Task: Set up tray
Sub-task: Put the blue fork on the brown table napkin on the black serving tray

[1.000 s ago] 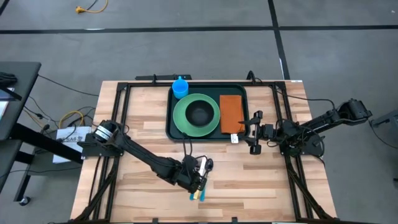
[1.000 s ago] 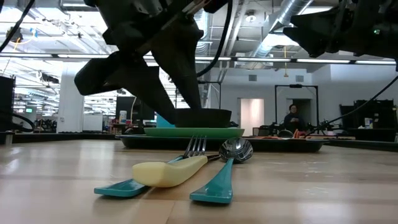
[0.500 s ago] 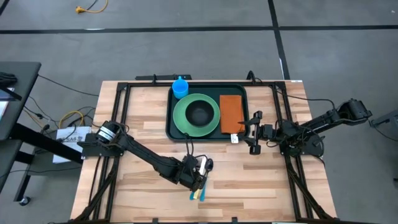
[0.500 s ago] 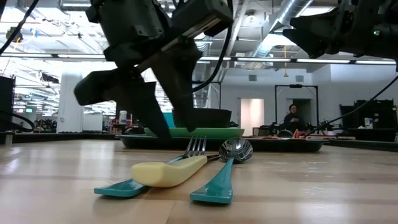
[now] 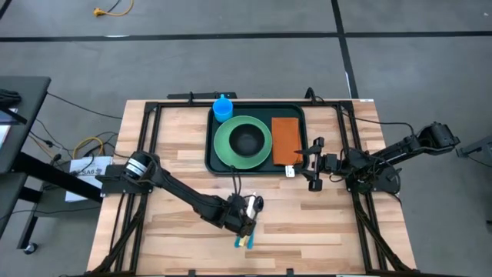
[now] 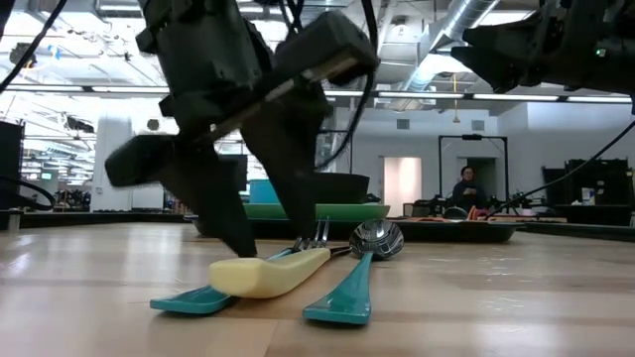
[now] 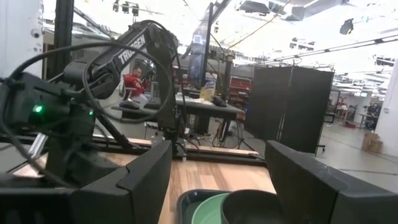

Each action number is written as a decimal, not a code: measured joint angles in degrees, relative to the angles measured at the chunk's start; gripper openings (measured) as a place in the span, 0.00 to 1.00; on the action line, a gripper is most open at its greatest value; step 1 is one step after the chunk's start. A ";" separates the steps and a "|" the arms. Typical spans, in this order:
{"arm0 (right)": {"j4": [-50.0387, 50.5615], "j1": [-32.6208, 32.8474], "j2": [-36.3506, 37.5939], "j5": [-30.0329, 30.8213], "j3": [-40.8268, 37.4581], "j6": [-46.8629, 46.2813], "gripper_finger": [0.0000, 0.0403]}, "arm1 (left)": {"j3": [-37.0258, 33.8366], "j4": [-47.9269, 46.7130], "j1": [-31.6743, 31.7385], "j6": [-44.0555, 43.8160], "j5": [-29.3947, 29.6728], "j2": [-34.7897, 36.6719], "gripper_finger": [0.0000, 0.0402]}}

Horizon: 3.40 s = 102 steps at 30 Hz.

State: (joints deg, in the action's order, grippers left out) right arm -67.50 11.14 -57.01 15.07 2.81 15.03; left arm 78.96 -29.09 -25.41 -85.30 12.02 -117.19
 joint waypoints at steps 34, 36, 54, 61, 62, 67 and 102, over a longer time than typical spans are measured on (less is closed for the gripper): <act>-0.03 0.00 0.02 -0.02 0.00 0.02 0.63 | 0.13 -1.02 2.65 0.90 -4.60 -0.85 0.42; -0.03 0.00 0.01 -0.02 0.00 0.00 0.63 | 0.13 -1.00 2.75 0.90 -4.75 -0.87 0.42; -0.01 0.00 0.02 -0.02 0.00 0.00 0.63 | 0.09 -1.00 3.29 0.97 -5.59 -0.92 0.42; 0.01 0.00 0.02 -0.02 0.00 0.00 0.63 | 0.11 -2.83 4.43 1.44 -7.60 -0.94 0.42; 0.00 0.00 0.01 -0.02 0.00 0.01 0.63 | 0.11 -3.20 4.64 1.44 -7.91 -0.94 0.42; 0.01 -0.01 0.01 -0.02 0.00 0.00 0.63 | 0.13 -4.01 5.67 1.42 -9.06 -0.94 0.42; 0.06 0.00 0.02 -0.02 0.00 0.00 0.63 | -0.01 -3.28 5.49 6.03 -8.24 -0.92 0.42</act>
State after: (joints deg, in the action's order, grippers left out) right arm -67.44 11.14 -56.99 15.05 2.81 15.03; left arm 78.94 -32.37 -19.92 -79.26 3.79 -118.10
